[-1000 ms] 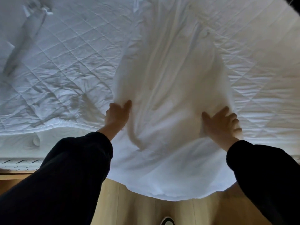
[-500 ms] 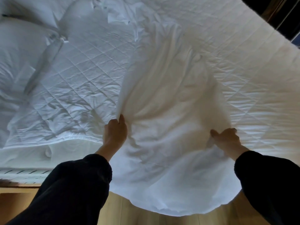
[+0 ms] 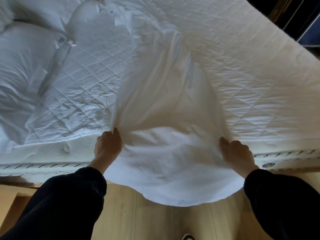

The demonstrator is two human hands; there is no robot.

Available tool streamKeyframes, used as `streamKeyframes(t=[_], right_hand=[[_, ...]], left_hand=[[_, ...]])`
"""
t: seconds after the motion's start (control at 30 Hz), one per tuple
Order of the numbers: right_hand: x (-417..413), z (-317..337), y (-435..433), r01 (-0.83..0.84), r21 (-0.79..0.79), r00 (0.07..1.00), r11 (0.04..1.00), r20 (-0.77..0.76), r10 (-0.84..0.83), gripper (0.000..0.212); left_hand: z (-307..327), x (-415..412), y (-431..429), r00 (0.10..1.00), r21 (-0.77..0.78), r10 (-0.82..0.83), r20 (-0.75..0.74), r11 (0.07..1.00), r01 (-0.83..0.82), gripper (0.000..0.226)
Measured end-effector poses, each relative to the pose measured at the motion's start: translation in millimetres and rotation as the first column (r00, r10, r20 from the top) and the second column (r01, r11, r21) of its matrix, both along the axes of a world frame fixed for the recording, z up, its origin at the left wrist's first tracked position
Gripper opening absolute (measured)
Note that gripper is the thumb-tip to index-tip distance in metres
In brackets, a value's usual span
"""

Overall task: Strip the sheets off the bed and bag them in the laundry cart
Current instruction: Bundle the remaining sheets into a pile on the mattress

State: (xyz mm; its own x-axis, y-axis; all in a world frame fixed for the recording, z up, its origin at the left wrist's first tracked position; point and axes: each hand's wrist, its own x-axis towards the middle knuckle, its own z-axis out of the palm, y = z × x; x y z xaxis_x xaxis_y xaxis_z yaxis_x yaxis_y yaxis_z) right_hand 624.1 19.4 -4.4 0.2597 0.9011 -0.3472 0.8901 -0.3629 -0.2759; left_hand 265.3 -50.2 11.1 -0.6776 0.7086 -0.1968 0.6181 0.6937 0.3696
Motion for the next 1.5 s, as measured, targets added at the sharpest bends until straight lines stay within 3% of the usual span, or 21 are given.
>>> streamKeyframes(t=[0.17,0.33,0.43,0.5,0.6,0.67,0.73,0.8,0.9,1.0,1.1,1.2,1.27,1.37,1.43,1.5], right_hand=[[-10,-2,-53,0.114,-0.081,0.993,0.99,-0.01,-0.115,0.06],[-29,-11,-64,0.069,-0.14,0.994,0.988,-0.071,-0.08,0.06],[-43,-10,-54,0.003,0.007,0.99,1.0,-0.143,-0.002,0.043],[-53,-10,-42,-0.048,0.09,0.983,0.995,-0.172,0.063,0.044],[-66,-12,-26,-0.187,0.125,0.98,0.974,-0.038,0.193,0.052],[-78,-14,-18,-0.349,0.123,0.937,0.929,0.078,0.341,0.06],[-88,-19,-13,-0.515,0.071,0.855,0.854,0.106,0.507,0.065],[-91,-28,-11,-0.613,-0.019,0.785,0.79,0.102,0.611,0.065],[-76,-42,-14,-0.63,-0.091,0.75,0.771,0.184,0.635,0.07],[-69,-49,-19,-0.614,-0.067,0.752,0.786,0.253,0.609,0.073],[-80,-51,-28,-0.496,0.094,0.858,0.863,0.204,0.471,0.066],[-82,-51,-44,-0.044,0.258,0.998,0.965,-0.036,0.055,0.064],[-77,-52,-53,0.182,0.255,0.965,0.95,-0.231,-0.123,0.066],[-67,-55,-60,0.341,0.227,0.906,0.912,-0.339,-0.254,0.069],[-64,-58,-62,0.5,0.079,0.773,0.862,-0.488,-0.404,0.069],[-60,-62,-63,0.549,-0.087,0.648,0.831,-0.584,-0.489,0.06]], left_hand=[[-5,-21,-61,0.999,-0.064,0.015,-0.04,0.998,-0.017,0.048],[-5,-28,-66,0.998,-0.122,0.0,0.063,0.993,0.008,0.046],[-12,-24,-66,0.99,-0.082,0.044,0.135,0.996,-0.033,0.034],[-16,-24,-64,0.977,-0.026,0.111,0.181,0.994,-0.108,0.032],[-19,-28,-53,0.958,0.095,0.172,0.23,0.976,-0.198,0.05],[-20,-30,-43,0.983,0.139,0.116,0.141,0.981,-0.136,0.073],[-22,-31,-34,0.993,0.044,-0.095,-0.073,0.994,0.099,0.08],[-33,-33,-30,0.928,-0.142,-0.352,-0.119,0.932,0.335,0.068],[-55,-44,-38,0.944,-0.356,-0.33,0.026,0.879,0.317,0.062],[-63,-53,-52,0.952,-0.358,-0.307,0.01,0.888,0.29,0.064],[-56,-45,-58,0.967,-0.084,-0.252,-0.022,0.965,0.249,0.07],[-45,-32,-62,0.989,0.202,-0.032,0.144,0.979,0.003,0.083],[-45,-31,-69,0.954,0.201,0.095,0.283,0.967,-0.156,0.079],[-56,-36,-82,0.921,0.177,0.169,0.352,0.954,-0.242,0.064],[-63,-37,-88,0.919,0.176,0.152,0.364,0.958,-0.228,0.057],[-66,-33,-91,0.918,0.169,0.136,0.372,0.963,-0.211,0.051]])
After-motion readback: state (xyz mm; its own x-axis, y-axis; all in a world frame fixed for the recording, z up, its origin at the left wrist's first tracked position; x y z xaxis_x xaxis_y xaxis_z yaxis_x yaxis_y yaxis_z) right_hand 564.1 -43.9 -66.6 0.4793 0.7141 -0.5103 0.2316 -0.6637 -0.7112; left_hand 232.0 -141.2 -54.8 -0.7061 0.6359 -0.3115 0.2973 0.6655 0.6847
